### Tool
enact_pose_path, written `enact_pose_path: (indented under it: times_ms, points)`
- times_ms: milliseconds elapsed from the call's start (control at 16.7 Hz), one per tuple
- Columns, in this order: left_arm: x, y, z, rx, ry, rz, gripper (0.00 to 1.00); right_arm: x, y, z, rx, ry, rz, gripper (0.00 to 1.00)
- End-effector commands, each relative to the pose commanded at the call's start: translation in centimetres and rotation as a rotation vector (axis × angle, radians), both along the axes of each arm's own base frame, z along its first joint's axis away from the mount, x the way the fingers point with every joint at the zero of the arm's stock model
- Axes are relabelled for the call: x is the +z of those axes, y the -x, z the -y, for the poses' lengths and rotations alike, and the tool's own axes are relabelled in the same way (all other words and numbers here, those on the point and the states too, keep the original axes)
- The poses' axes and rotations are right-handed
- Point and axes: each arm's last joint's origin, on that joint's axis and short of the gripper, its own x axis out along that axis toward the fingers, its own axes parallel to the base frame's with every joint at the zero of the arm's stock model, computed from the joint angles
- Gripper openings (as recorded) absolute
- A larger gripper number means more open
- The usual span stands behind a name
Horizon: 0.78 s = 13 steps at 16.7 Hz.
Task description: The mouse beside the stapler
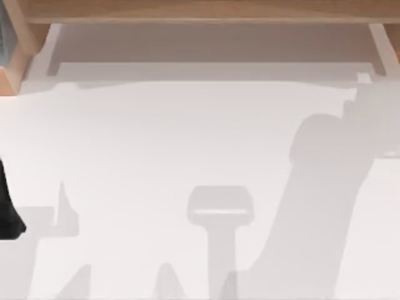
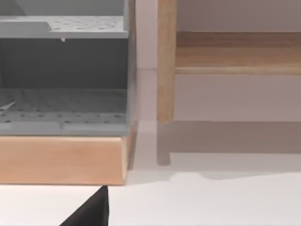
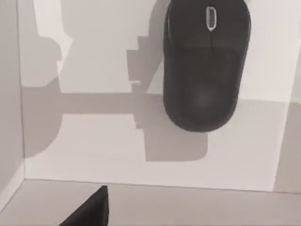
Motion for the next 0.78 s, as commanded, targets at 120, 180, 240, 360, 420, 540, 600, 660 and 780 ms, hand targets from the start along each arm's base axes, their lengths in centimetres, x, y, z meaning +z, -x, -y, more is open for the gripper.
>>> enact_pose_path:
  times_ms: [120, 180, 240, 360, 420, 540, 600, 660, 780]
  points:
    - [0.0, 0.0, 0.0, 0.0, 0.0, 0.0, 1.0, -2.3, -1.0, -0.2, 0.0, -0.003, -0.001, 1.0]
    - [0.0, 0.0, 0.0, 0.0, 0.0, 0.0, 1.0, -3.6, -1.5, -0.3, 0.0, -0.005, -0.005, 1.0]
    - [0.0, 0.0, 0.0, 0.0, 0.0, 0.0, 1.0, -4.8, -2.0, -0.4, -0.002, -0.006, -0.007, 1.0]
    - [0.0, 0.0, 0.0, 0.0, 0.0, 0.0, 1.0, -6.8, -2.7, -0.5, -0.005, -0.005, -0.007, 1.0]
    - [0.0, 0.0, 0.0, 0.0, 0.0, 0.0, 1.0, -7.4, -2.9, -0.6, -0.004, -0.004, -0.005, 1.0]
    - [0.0, 0.0, 0.0, 0.0, 0.0, 0.0, 1.0, -8.1, -3.2, -0.6, -0.003, -0.003, -0.001, 1.0]
    - [0.0, 0.0, 0.0, 0.0, 0.0, 0.0, 1.0, -8.1, -3.2, -0.6, -0.003, -0.003, -0.001, 1.0]
    - [0.0, 0.0, 0.0, 0.0, 0.0, 0.0, 1.0, -8.1, -3.2, -0.6, -0.003, -0.003, -0.001, 1.0]
    - [0.0, 0.0, 0.0, 0.0, 0.0, 0.0, 1.0, -8.1, -3.2, -0.6, -0.003, -0.003, -0.001, 1.0]
